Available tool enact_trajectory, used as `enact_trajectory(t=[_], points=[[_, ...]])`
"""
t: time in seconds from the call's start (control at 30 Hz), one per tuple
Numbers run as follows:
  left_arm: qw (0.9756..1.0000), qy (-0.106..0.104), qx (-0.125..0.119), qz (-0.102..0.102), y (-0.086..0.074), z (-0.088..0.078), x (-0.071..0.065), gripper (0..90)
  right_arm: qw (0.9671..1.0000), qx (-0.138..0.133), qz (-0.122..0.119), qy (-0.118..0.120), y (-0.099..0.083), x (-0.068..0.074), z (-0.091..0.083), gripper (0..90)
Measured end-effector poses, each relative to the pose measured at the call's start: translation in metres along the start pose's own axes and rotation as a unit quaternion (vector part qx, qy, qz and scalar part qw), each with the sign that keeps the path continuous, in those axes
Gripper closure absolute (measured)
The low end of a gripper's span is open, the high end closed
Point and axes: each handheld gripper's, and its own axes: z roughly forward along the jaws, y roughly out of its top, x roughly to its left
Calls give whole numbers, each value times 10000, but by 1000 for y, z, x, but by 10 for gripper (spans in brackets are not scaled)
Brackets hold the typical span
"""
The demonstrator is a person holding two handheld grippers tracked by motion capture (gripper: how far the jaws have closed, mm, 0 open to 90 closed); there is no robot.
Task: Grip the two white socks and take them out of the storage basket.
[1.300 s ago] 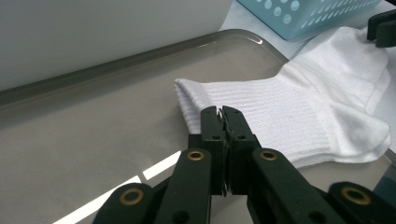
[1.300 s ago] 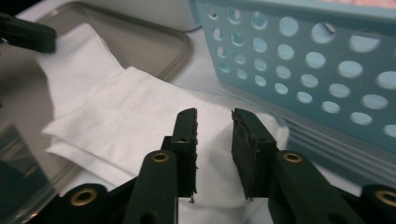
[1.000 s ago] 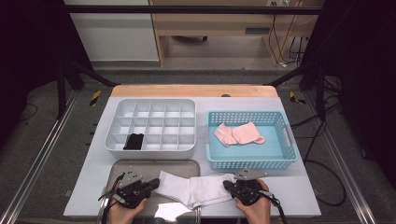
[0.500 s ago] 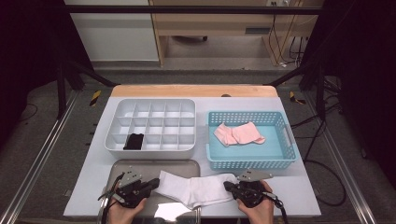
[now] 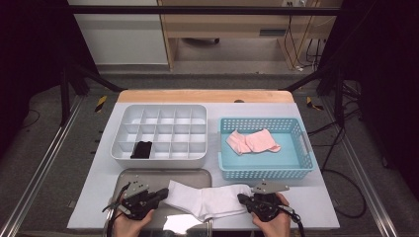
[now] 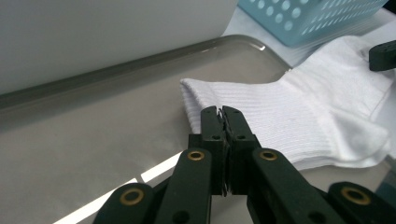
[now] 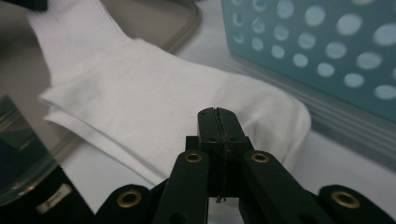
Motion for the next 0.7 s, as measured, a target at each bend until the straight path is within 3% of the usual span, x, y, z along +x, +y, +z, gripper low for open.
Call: enact_trajectory(t=[0.1,0.2,0.4,0.57,0.63,0.7], points=[[9999,-128,-54,-39,2,-3,-1,876,9998,-197,64,65,2,-1,-14,900],[9999,-144,55,-12,0,3,-3,876,9998,-127,143,25,-1,-5,-14,900],[9995,-53,320,19,-3,12,-3,875,9998,79,187,-38,-3,-11,-6,900],[9993,128,332,153,-4,12,-5,864,9995,288,155,31,-6,-9,1,893],[9991,202,307,219,-4,12,-5,852,9996,257,135,17,-7,-8,2,879],[9988,235,282,317,-2,11,-6,866,9999,28,99,39,-4,-8,-4,859]])
